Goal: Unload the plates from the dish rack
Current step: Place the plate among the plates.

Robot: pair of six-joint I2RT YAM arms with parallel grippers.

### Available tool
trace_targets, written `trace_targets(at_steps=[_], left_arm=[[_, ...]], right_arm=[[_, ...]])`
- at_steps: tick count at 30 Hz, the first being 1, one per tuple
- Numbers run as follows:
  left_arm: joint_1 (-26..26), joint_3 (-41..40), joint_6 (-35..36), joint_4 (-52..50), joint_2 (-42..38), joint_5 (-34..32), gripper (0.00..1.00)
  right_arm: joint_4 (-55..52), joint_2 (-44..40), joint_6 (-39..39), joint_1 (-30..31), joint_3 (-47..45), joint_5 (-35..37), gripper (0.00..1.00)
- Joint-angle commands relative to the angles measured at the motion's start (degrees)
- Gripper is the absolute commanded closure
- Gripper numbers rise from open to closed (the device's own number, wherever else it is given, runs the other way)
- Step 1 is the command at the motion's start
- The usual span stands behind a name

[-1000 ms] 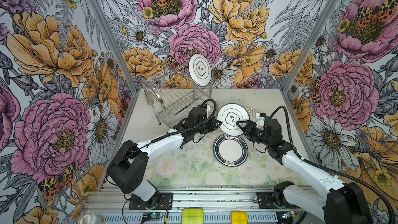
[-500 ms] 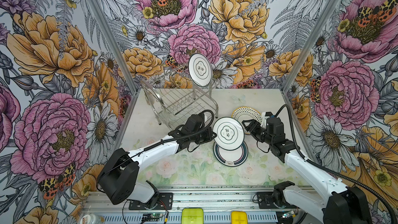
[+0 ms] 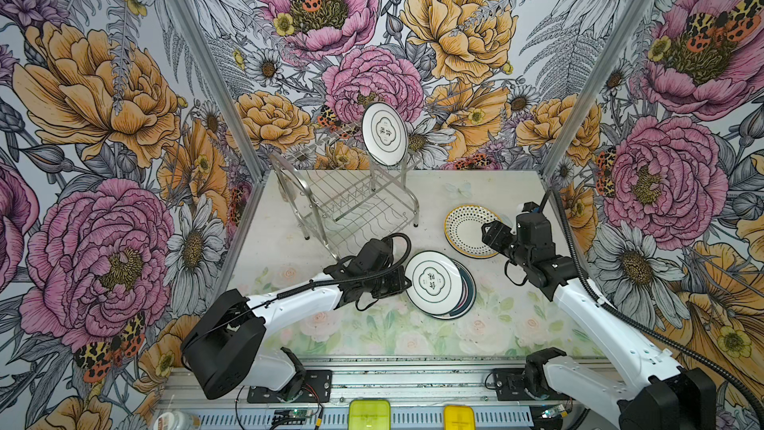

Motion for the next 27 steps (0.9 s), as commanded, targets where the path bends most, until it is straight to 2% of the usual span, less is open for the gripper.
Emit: trace_targets(at_steps=[1, 12, 17, 23, 27], left_arm=[[-0.3, 2.0, -0.5, 2.8, 2.0, 0.3, 1.00], [-1.0, 4.8, -1.6, 2.4, 6.5, 0.8, 1.00], [-1.1, 6.7, -2.1, -0.9, 8.5, 0.4, 1.00], [-1.4, 7.1, -2.6, -1.3, 10.1, 0.8, 0.95], [-1.6, 7.6, -2.7, -2.2, 10.8, 0.8, 0.86]], right_arm=[[-4.3, -0.2, -3.7, -0.1, 2.3, 5.4, 0.28], [-6.1, 0.9, -6.0, 0.2, 2.9, 8.5, 0.28], [-6.1, 1.6, -6.7, 0.2, 3.4, 8.7, 0.28], [-6.0, 2.4, -7.2, 0.2, 4.0, 8.6, 0.28], [-6.1, 2.5, -7.7, 0.2, 4.0, 8.5, 0.28]])
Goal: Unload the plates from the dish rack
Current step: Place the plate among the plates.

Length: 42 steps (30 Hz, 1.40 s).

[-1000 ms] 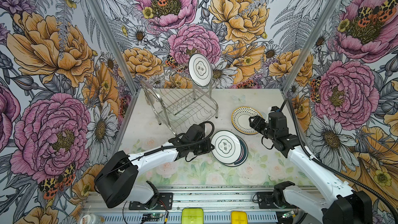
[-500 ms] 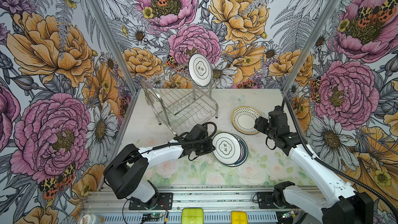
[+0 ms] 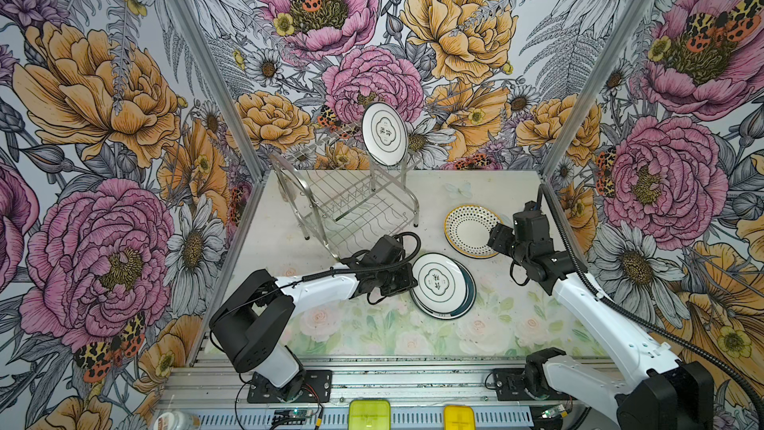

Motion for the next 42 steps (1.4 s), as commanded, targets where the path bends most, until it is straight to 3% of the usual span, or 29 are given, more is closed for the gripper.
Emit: trace_targets(at_steps=[1, 7, 17, 32, 42], left_arm=[[-0.9, 1.7, 0.3, -1.7, 1.0, 0.5, 0.81], [-1.7, 2.7, 0.8, -4.4, 1.0, -1.0, 0.74], [-2.1, 3.8, 1.4, -7.9, 1.5, -2.5, 0.51], [-3.5, 9.1, 4.0, -13.1, 5.2, -4.2, 0.49], [-3.6, 9.6, 4.8, -17.3, 1.5, -8.1, 0.45]], right_arm=[[-0.4, 0.5, -1.4, 0.2, 2.0, 1.0, 0.28], [-0.3, 0.6, -1.6, 0.3, 2.2, 0.9, 0.28], [-0.3, 1.1, -1.7, 0.5, 2.2, 0.7, 0.28], [-0.3, 1.1, -2.6, 0.8, 2.5, 0.2, 0.28], [-0.2, 3.2, -5.8, 1.5, 5.5, -2.5, 0.28]])
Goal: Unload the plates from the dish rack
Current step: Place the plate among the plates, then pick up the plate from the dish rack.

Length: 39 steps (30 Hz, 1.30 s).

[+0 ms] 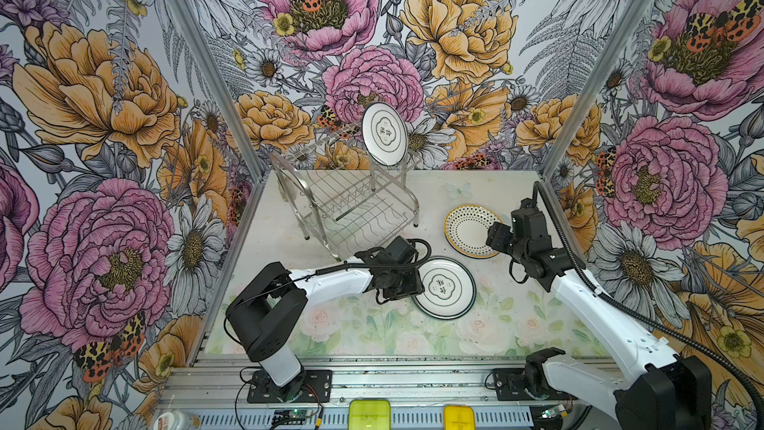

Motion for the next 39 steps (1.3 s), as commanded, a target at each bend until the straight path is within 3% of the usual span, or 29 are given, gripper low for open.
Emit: trace_targets(at_steps=[1, 11, 16, 23, 26, 32, 39], left_arm=[[-0.3, 1.8, 1.9, -4.0, -4.0, -5.0, 0.44], [3.9, -2.4, 4.5, -9.9, -17.2, -17.7, 0.29], [7.5, -5.1, 6.1, -10.0, -25.3, -18.3, 0.27], [12.8, -9.2, 7.3, -10.3, -36.6, -17.6, 0.12], [15.6, -10.3, 8.3, -10.7, -39.4, -16.0, 0.01], [20.8, -10.6, 10.4, -11.8, -41.7, -12.5, 0.01], [22.1, -10.5, 11.0, -12.3, -43.4, -10.7, 0.01]], right_arm=[[0.0, 1.5, -3.7, 1.3, 4.3, -2.3, 0.27], [0.1, 7.2, -15.4, 7.6, 21.6, -8.3, 0.24], [0.4, 12.2, -18.6, 10.9, 31.2, -8.6, 0.24], [3.9, 19.1, -16.2, 13.2, 42.3, -0.3, 0.21], [5.2, 22.9, -15.3, 13.5, 47.4, -2.6, 0.21], [5.8, 33.2, -16.0, 15.2, 60.1, -8.7, 0.24], [5.7, 41.3, -16.9, 17.7, 70.1, -12.5, 0.24]])
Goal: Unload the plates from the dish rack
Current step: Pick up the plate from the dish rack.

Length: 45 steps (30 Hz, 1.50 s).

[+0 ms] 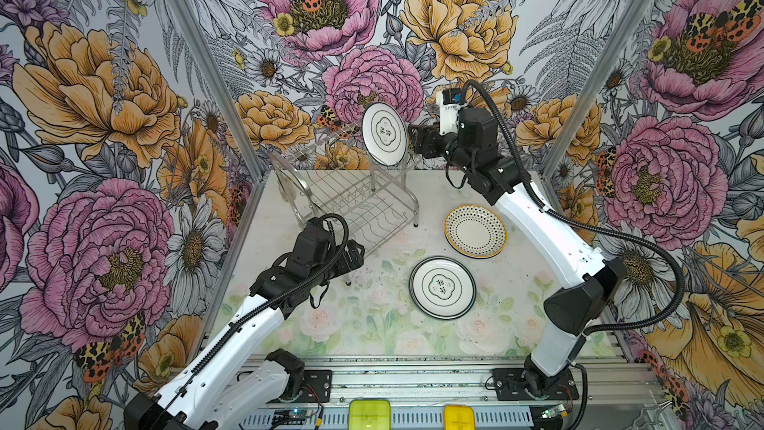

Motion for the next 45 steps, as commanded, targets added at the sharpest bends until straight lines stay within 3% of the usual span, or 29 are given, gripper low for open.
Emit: trace_targets(at_steps=[1, 11, 28, 35, 45], left_arm=[[0.5, -0.6, 1.1, -0.7, -1.7, 1.8, 0.01], [0.7, -1.7, -0.3, -1.4, -4.5, 2.2, 0.01], [0.9, -2.8, -0.5, -1.4, -5.3, 2.3, 0.01], [1.4, -3.2, 0.0, -1.2, -5.2, 2.4, 0.01], [1.9, -3.2, 0.5, -1.3, -4.3, 2.6, 0.01]], right_arm=[[0.7, 2.6, -0.6, 0.8, 4.0, -2.6, 0.24], [0.7, 7.1, -4.9, 2.3, 6.6, 6.7, 0.27], [0.7, 14.2, -3.4, 2.1, 12.1, 2.6, 0.41], [0.6, 16.1, -2.8, 1.8, 13.8, 2.2, 0.65], [0.5, 16.2, -2.9, 1.8, 13.5, 1.6, 0.76]])
